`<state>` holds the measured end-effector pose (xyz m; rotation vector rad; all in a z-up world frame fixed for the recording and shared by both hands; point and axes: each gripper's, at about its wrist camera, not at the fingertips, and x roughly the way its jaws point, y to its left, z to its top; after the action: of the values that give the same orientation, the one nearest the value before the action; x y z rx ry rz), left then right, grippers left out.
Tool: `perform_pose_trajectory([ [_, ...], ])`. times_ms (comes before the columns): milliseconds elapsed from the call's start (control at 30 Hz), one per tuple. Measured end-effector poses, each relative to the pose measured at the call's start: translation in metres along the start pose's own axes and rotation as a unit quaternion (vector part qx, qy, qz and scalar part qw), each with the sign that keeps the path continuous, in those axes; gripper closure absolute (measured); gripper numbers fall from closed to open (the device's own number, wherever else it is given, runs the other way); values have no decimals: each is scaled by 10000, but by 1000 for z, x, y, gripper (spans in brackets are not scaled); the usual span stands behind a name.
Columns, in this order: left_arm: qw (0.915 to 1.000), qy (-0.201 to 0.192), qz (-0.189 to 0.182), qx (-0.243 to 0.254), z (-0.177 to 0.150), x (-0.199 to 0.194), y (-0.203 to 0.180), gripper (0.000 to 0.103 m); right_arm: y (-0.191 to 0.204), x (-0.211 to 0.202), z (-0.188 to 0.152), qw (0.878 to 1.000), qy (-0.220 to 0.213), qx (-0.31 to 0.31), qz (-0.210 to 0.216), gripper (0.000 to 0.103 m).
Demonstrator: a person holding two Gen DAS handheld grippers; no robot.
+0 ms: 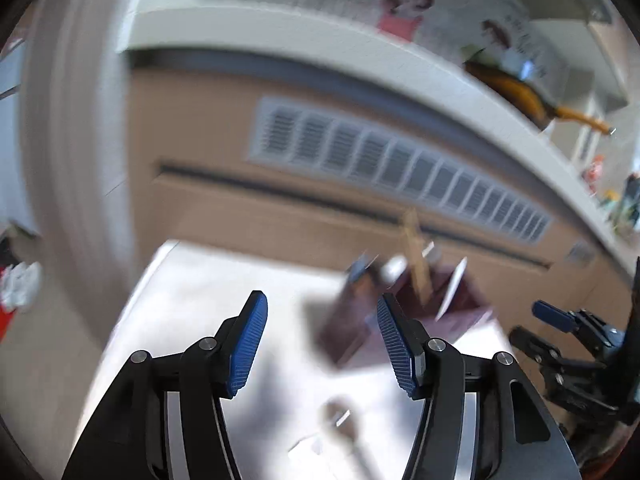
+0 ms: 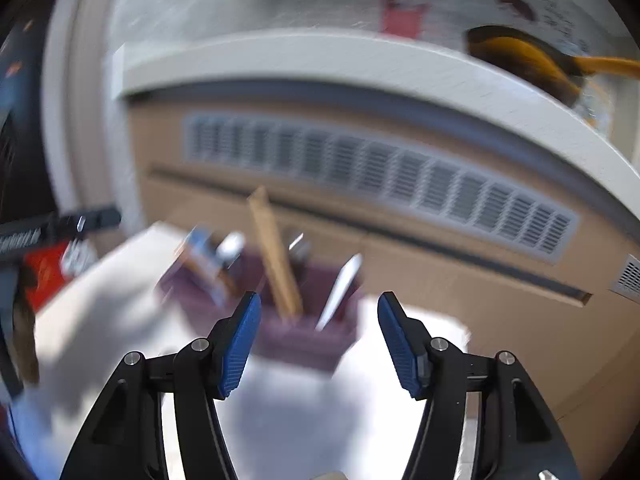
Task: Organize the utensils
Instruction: 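Grasp the second grey black-handled spoon with the right tool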
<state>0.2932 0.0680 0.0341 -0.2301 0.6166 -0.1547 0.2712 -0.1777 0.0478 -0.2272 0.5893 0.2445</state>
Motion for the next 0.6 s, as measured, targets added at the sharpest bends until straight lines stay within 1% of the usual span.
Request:
perform_pose_trajectory([
  [133, 9977, 600, 251, -174, -49, -9, 32, 45, 45, 15, -42, 9952, 713, -206, 636, 47],
  [200, 9968, 684, 321, -279, -67, -16, 45, 45, 68, 27, -60, 9905, 1054, -324, 827, 48],
  [300, 9955, 796, 407, -319, -83, -24, 63, 45, 94, 41, -77, 9843, 1360, -482, 1013, 48],
  [400, 9939, 916, 436, -422, -90, -24, 76, 45, 113, 60, -78, 9803, 1539, -581, 1098, 48],
  [467, 9935, 945, 394, -503, -92, -24, 82, 45, 122, 77, -76, 9789, 1649, -580, 1059, 49],
  [600, 9929, 992, 250, -604, -90, -20, 85, 45, 138, 104, -72, 9772, 1793, -582, 973, 57],
])
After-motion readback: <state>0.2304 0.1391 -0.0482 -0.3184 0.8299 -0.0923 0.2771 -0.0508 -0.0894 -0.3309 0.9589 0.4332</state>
